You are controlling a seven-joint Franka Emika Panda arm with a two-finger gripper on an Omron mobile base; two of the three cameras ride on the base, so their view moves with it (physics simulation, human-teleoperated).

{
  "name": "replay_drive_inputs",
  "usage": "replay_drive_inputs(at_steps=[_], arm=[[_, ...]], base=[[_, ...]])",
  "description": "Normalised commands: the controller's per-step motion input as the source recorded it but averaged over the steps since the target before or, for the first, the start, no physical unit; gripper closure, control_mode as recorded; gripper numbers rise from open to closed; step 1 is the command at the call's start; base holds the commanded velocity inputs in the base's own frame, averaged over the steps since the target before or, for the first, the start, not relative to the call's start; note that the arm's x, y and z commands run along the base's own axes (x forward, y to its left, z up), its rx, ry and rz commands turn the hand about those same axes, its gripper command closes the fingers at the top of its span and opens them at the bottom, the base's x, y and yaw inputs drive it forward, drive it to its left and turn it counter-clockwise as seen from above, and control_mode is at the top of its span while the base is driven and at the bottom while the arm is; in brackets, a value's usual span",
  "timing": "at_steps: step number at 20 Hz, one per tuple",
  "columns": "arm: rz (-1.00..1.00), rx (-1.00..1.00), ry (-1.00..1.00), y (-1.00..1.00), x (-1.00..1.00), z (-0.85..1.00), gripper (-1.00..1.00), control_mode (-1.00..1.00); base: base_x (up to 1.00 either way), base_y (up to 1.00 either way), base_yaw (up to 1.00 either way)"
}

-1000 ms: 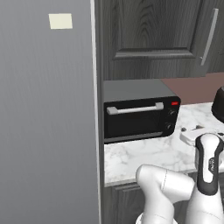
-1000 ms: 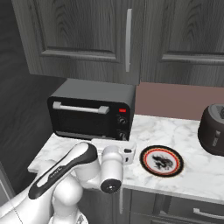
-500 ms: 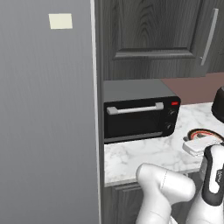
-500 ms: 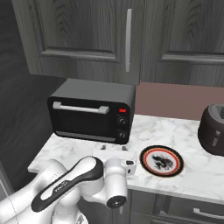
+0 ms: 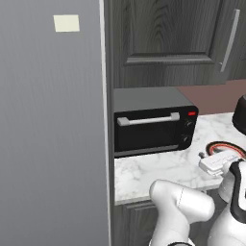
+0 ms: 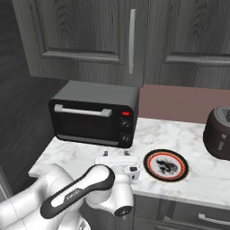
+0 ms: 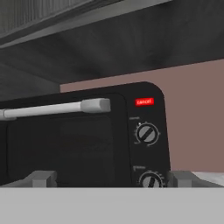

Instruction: Pull the toaster oven rack outwards. Pick up the baguette from the plate and place it on the toaster oven rack. Close the toaster oven door fully and set the temperature to the lowest setting.

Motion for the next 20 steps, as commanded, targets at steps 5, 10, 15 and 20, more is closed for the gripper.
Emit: replay_drive_inputs(at_steps=[5, 10, 15, 20], arm=[[-0.08, 0.0, -0.01, 0.35, 0.62, -0.01, -1.0, -1.0], [-0.09, 0.0, -0.01, 0.22, 0.63, -0.08, -1.0, -1.0], [-0.07, 0.0, -0.03, 0.28, 0.42, -0.32, -1.0, -1.0], [-0.04, 0.0, -0.06, 0.18, 0.02, -0.22, -1.0, -1.0]], base=[[0.0, 0.0, 0.0], [0.0, 0.0, 0.0], [0.0, 0.0, 0.0], [0.0, 0.0, 0.0]])
